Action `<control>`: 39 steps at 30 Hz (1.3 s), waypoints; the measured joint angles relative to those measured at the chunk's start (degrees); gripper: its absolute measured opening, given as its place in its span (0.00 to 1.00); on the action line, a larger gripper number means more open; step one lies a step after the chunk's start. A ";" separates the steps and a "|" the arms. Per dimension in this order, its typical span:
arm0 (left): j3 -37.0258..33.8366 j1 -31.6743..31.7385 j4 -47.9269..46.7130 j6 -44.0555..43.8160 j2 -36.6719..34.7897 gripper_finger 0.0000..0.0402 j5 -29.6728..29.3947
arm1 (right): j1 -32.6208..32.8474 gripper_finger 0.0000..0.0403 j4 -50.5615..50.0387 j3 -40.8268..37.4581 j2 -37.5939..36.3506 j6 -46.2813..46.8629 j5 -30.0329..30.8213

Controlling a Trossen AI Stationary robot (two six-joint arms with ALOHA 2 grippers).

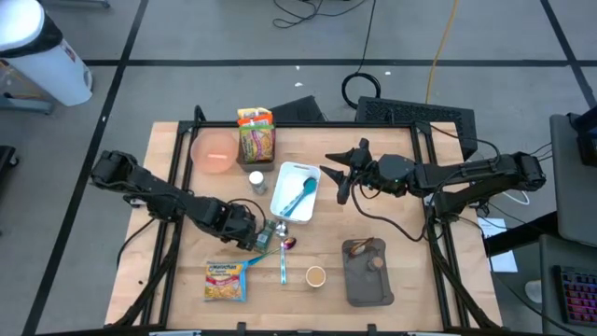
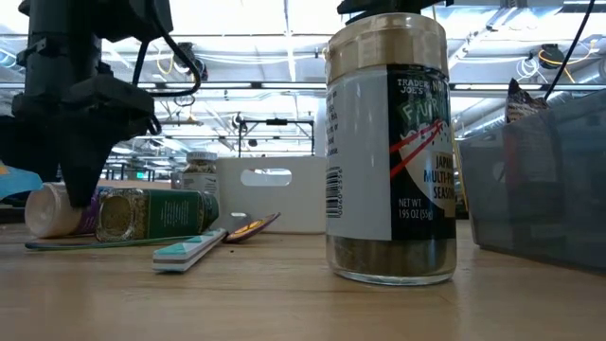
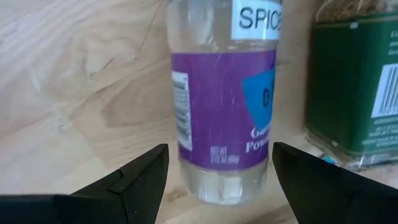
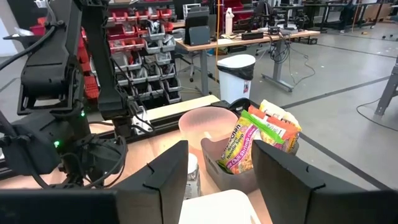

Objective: Pick & Place Food Item
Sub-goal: Put the black seasoning bottle into the bottom black bin

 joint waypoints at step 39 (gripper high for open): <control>0.03 0.95 4.67 3.33 5.78 0.74 5.00 | 0.02 0.42 -0.85 -0.07 0.00 0.20 0.01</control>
